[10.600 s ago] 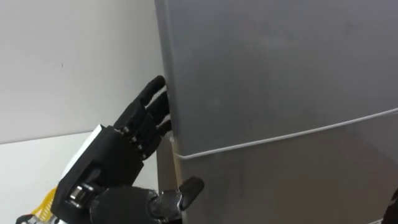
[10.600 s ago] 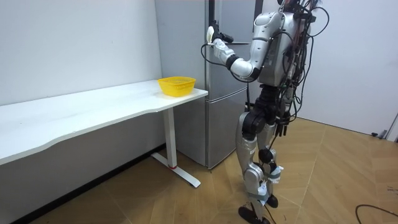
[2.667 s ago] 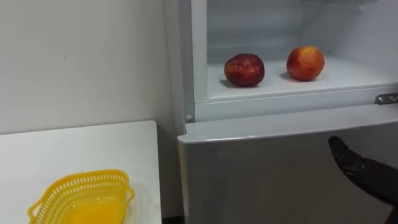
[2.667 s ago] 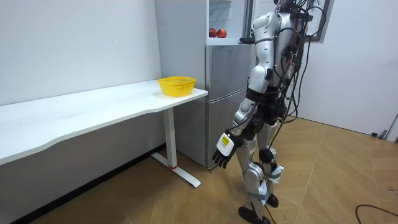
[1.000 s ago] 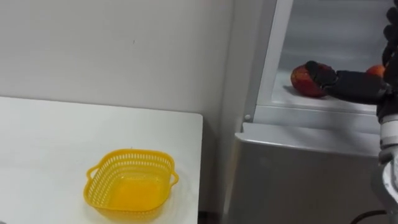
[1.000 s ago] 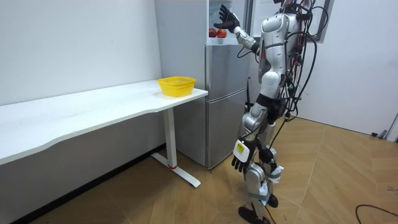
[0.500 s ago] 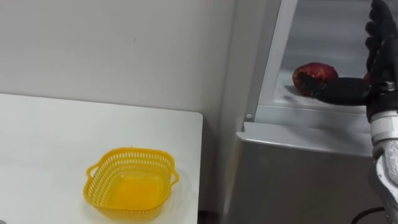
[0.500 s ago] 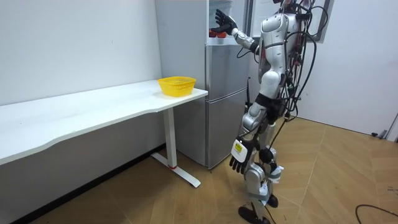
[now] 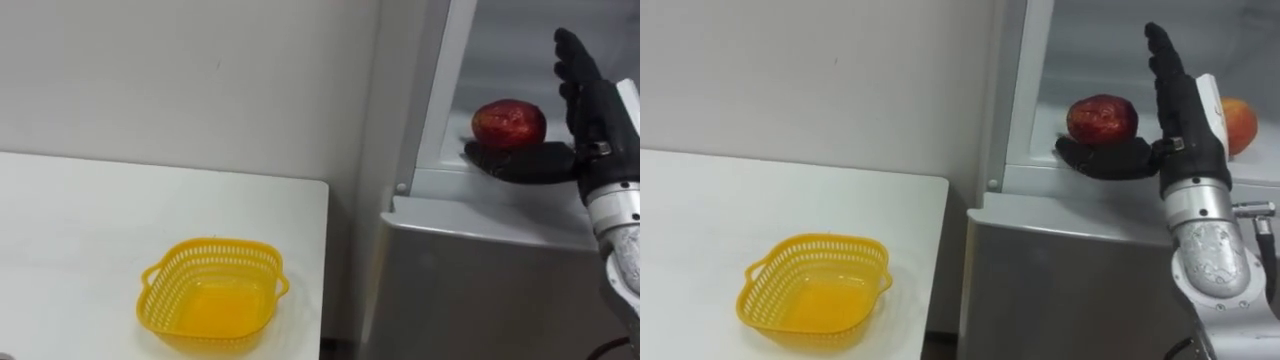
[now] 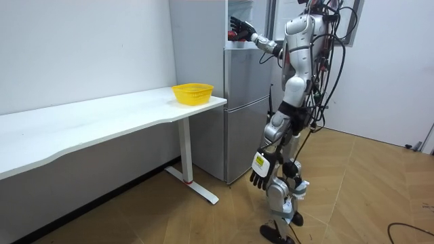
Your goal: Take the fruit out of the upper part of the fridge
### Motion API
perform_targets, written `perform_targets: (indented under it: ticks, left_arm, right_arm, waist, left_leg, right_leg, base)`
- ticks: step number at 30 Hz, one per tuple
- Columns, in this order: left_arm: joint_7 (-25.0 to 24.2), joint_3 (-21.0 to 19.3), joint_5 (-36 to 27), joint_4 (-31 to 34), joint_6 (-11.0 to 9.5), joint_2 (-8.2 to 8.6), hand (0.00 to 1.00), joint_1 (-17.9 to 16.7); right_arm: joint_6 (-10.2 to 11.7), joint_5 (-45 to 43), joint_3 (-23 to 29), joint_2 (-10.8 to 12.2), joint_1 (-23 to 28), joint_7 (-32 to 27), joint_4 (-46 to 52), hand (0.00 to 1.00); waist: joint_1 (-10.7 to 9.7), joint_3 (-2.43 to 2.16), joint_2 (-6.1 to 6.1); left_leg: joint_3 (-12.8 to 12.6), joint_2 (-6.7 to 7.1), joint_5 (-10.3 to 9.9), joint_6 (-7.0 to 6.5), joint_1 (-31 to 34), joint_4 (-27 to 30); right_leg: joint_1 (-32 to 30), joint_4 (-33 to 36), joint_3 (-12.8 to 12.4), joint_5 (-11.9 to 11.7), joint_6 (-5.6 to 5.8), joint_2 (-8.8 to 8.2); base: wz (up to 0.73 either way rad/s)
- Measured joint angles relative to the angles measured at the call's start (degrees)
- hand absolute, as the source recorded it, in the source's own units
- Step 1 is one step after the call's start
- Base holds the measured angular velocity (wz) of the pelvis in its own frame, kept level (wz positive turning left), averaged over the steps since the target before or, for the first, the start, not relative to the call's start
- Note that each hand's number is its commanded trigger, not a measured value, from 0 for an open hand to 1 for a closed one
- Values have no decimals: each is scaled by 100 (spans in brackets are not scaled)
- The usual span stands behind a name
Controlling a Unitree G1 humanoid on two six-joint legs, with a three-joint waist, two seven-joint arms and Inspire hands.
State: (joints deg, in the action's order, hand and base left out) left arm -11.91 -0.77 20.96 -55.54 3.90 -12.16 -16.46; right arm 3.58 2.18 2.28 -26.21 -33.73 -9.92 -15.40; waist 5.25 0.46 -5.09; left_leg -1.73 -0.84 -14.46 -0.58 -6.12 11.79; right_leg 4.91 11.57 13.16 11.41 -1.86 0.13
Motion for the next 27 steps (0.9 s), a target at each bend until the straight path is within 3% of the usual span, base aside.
perform_targets:
  ticks: [8, 22, 24, 25, 27]
  left_arm:
    - [-4, -1, 1, 43, 6, -66, 0, 13]
    - [-126, -15, -3, 39, 213, -121, 0, 67]
    - [-129, -7, -3, 39, 248, -121, 0, 68]
    - [-129, -4, -4, 39, 254, -122, 0, 70]
    - [-133, 5, -4, 40, 276, -122, 0, 73]
  right_arm:
    - [1, 20, -113, -85, -2, 146, -135, 0]
    - [-136, 687, -118, -236, -97, 893, -619, 0]
    - [-187, 767, -113, -260, -125, 1056, -634, 58]
    - [-194, 804, -112, -272, -125, 1089, -635, 100]
    - [-217, 886, -113, -312, -125, 1207, -642, 100]
  waist:
    - [1, -37, -111]
    - [-17, -18, -157]
    - [-31, -17, -157]
    - [-32, -18, -158]
    - [-32, -15, -161]
  left_leg:
    - [-3, 1, 1, 1, -22, -2]
    - [18, -15, 11, 19, -44, 3]
    - [30, -12, 11, 19, -46, 13]
    - [35, -11, 11, 19, -46, 14]
    - [38, -11, 11, 19, -45, 41]
  right_leg:
    - [18, 1, 0, 0, 0, -3]
    - [27, 10, 49, -2, -3, -24]
    - [72, 8, 88, -2, -3, -17]
    - [77, 8, 101, -2, -3, -18]
    - [90, 8, 111, -2, -3, -18]
  base:
    - [0]
    - [1]
    - [4]
    - [5]
    - [0]
